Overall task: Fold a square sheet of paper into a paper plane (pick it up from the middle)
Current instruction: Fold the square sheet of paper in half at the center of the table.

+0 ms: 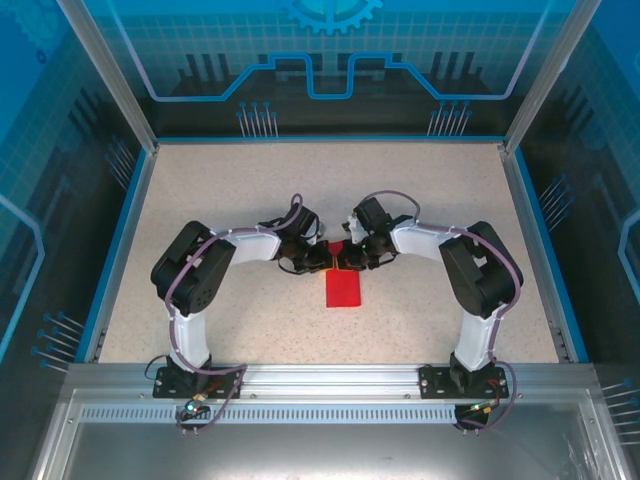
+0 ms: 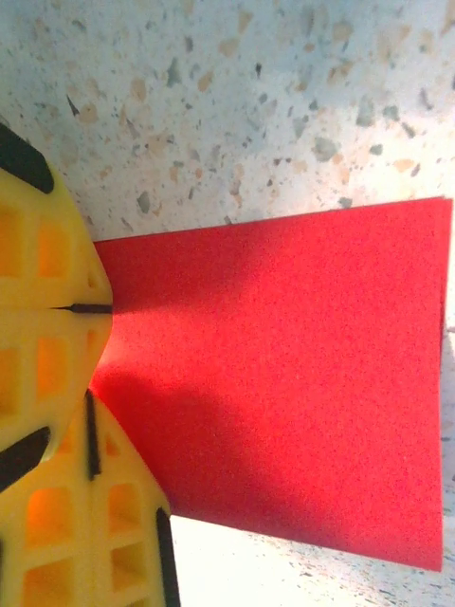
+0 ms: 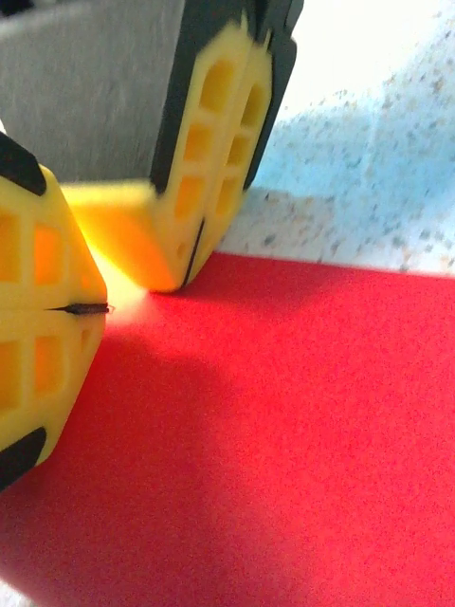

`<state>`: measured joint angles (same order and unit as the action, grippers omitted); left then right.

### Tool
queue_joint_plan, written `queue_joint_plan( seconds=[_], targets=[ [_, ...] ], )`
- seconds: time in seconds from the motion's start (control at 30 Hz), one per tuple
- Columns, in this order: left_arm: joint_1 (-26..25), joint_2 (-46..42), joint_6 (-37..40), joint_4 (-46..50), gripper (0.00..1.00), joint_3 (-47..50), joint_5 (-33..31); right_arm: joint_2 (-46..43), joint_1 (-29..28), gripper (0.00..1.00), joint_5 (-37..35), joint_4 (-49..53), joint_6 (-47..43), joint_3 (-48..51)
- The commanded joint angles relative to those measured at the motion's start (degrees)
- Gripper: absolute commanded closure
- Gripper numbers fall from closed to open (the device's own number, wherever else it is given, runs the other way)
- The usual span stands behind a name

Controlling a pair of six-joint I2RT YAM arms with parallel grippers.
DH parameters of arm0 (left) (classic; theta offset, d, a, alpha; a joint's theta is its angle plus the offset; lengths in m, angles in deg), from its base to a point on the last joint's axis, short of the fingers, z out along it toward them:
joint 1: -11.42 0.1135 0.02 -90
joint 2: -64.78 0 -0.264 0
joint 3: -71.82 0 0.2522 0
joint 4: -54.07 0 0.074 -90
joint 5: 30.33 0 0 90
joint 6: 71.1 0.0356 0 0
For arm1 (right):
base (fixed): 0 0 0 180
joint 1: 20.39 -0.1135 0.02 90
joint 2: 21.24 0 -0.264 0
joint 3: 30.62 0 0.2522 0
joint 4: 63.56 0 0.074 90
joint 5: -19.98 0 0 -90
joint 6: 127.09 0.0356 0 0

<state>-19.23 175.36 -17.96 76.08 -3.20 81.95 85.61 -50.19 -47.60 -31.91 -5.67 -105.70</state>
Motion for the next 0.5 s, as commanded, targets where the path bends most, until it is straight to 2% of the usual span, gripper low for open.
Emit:
queue_joint_plan(
  seconds=[0.0,0.47],
  targets=[
    [-0.2,4.2,2.5,7.4,1.0,1.1,-6.9,0.6,0.8,0.97,1.7,-0.7,-0.7,1.3],
    [-0.2,5.1,2.8,8.1,1.0,0.9,-8.6,-0.5,4.1,0.97,2.3,-5.5,-0.8,8.0]
  ],
)
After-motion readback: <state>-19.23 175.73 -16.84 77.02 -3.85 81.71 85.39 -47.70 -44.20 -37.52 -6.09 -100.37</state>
